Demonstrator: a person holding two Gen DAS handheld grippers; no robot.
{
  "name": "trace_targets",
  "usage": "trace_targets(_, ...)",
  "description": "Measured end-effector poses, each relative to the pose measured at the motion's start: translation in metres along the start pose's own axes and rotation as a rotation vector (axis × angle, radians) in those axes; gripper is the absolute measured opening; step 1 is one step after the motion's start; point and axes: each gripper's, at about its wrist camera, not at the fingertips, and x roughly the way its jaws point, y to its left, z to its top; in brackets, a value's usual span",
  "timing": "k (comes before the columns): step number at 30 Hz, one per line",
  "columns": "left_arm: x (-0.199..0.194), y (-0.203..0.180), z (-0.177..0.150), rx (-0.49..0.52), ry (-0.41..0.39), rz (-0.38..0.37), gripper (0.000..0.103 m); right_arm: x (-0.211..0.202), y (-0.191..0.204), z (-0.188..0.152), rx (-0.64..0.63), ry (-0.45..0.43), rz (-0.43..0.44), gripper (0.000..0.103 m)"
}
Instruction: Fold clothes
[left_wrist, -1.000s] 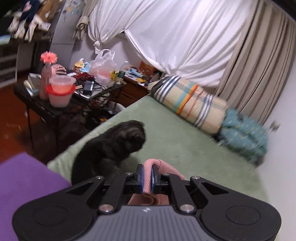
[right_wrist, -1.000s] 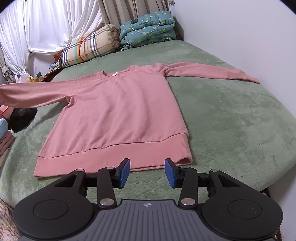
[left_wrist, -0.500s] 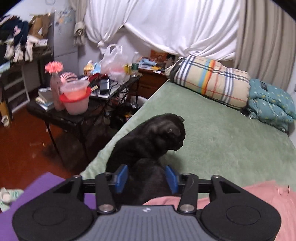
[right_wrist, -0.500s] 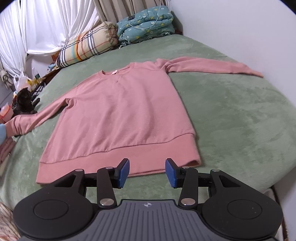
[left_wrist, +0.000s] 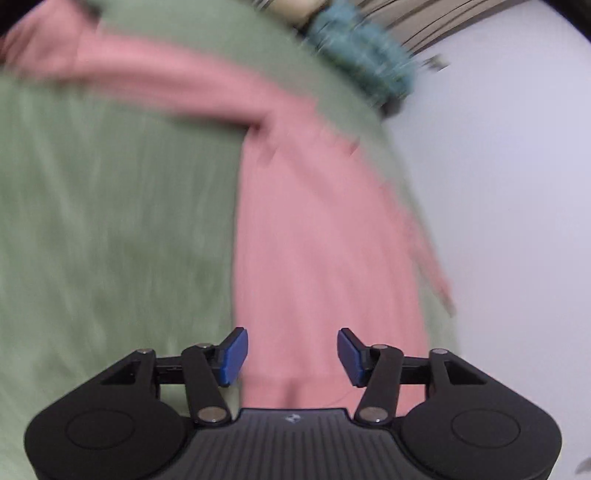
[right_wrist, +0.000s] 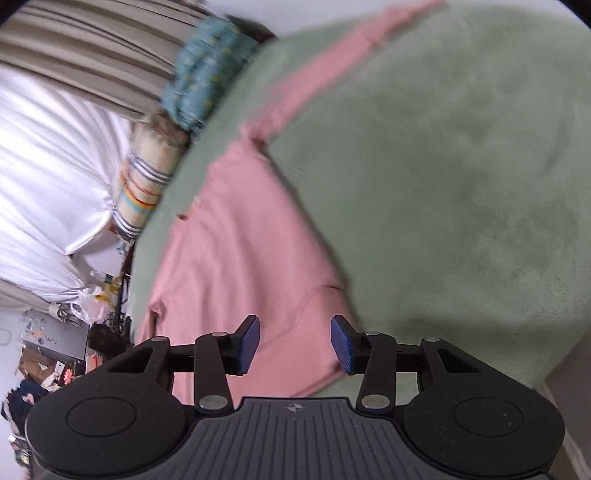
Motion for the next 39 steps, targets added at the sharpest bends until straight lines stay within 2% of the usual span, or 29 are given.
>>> trace_targets(4, 0.01, 0.005, -0.014, -0.051, -0.016, 0.004, 0.051, 0.022, -0.013, 0.004, -0.011, 0.077, 0.014, 0.043)
trace_targets(6, 0.013, 0.003, -0.017, -0.041, -0.01, 0.023, 0.052, 0.034, -0.022, 0.004, 0.033, 0.11, 0.027, 0.043)
trace_targets(8, 0.016, -0.002, -0.018, -0.009, -0.009, 0.047, 0.052, 0.042, -0.036, 0.002, 0.143, 0.097, 0.099, 0.043)
trace_targets(10, 0.018, -0.008, -0.02, 0.014, -0.007, 0.049, 0.051, 0.045, -0.042, 0.0, 0.197, 0.104, 0.135, 0.043)
trace_targets(11, 0.019, -0.01, -0.021, 0.022, -0.002, 0.042, 0.047, 0.047, -0.045, -0.001, 0.228, 0.114, 0.162, 0.043)
trace_targets(12, 0.022, -0.011, -0.022, 0.022, 0.014, 0.026, 0.028, 0.047, -0.047, -0.002, 0.238, 0.119, 0.175, 0.043)
trace_targets(14, 0.025, -0.011, -0.023, 0.018, 0.037, 0.035, 0.007, 0.045, -0.049, -0.002, 0.26, 0.123, 0.192, 0.043)
trace_targets(17, 0.026, 0.003, -0.021, -0.033, 0.04, 0.018, 0.005, 0.047, -0.053, 0.0, 0.29, 0.129, 0.201, 0.043)
trace_targets(23, 0.01, 0.04, -0.018, -0.279, 0.017, -0.102, 0.004, 0.05, -0.051, -0.001, 0.318, 0.12, 0.205, 0.04)
trace_targets(27, 0.01, 0.049, -0.018, -0.279, 0.033, -0.08, 0.004, 0.053, -0.048, -0.003, 0.28, 0.13, 0.183, 0.028)
trace_targets(28, 0.011, 0.048, -0.018, -0.272, 0.034, -0.075, 0.004, 0.054, -0.044, -0.005, 0.251, 0.135, 0.157, 0.011)
trace_targets(29, 0.012, 0.048, -0.019, -0.264, 0.035, -0.07, 0.004, 0.054, -0.038, -0.006, 0.211, 0.142, 0.121, 0.009)
trace_targets(32, 0.01, 0.047, -0.018, -0.263, 0.04, -0.065, 0.003, 0.047, -0.023, -0.004, 0.116, 0.121, 0.058, 0.008)
trace_targets(34, -0.001, 0.041, -0.02, -0.272, 0.053, -0.088, 0.003, 0.034, -0.014, -0.001, 0.072, 0.099, 0.042, 0.007)
trace_targets(37, -0.02, 0.019, -0.03, -0.26, 0.083, -0.196, 0.003, -0.003, -0.001, 0.003, 0.002, 0.038, 0.056, 0.007)
trace_targets(39, -0.025, 0.011, -0.036, -0.229, 0.095, -0.219, 0.003, -0.036, 0.013, 0.004, -0.063, -0.019, 0.036, 0.007)
